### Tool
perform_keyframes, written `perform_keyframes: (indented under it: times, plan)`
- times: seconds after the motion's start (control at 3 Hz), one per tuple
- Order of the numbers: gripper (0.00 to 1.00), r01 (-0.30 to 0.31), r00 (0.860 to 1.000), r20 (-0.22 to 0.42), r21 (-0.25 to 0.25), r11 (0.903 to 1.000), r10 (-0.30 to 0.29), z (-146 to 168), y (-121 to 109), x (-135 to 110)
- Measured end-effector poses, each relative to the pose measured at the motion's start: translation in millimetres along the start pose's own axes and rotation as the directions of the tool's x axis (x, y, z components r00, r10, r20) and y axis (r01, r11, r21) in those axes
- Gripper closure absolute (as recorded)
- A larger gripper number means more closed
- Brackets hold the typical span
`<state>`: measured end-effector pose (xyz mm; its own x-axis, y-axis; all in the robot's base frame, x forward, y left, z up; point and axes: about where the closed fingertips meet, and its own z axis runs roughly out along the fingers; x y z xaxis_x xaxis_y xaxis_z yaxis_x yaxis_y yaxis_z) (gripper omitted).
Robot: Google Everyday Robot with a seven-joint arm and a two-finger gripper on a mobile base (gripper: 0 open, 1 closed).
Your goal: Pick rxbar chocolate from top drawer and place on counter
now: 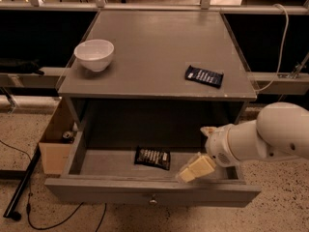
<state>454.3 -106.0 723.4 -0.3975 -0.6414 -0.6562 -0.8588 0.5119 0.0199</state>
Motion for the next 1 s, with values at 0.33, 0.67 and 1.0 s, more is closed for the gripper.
perform_keyframes:
  times: [0.33, 0.67, 1.0]
  plan:
    - [0.00, -0.015, 0.999, -0.031, 0.004, 0.9999, 0.015, 22.1, -10.4, 4.5]
    - [0.00, -0.015, 0.999, -0.049, -0.011, 0.9998, 0.015, 43.6, -10.1, 6.8]
    - [0.00, -0.003, 0.998, -0.063, -0.037, 0.9993, 0.001, 75.7, -16.0, -2.0]
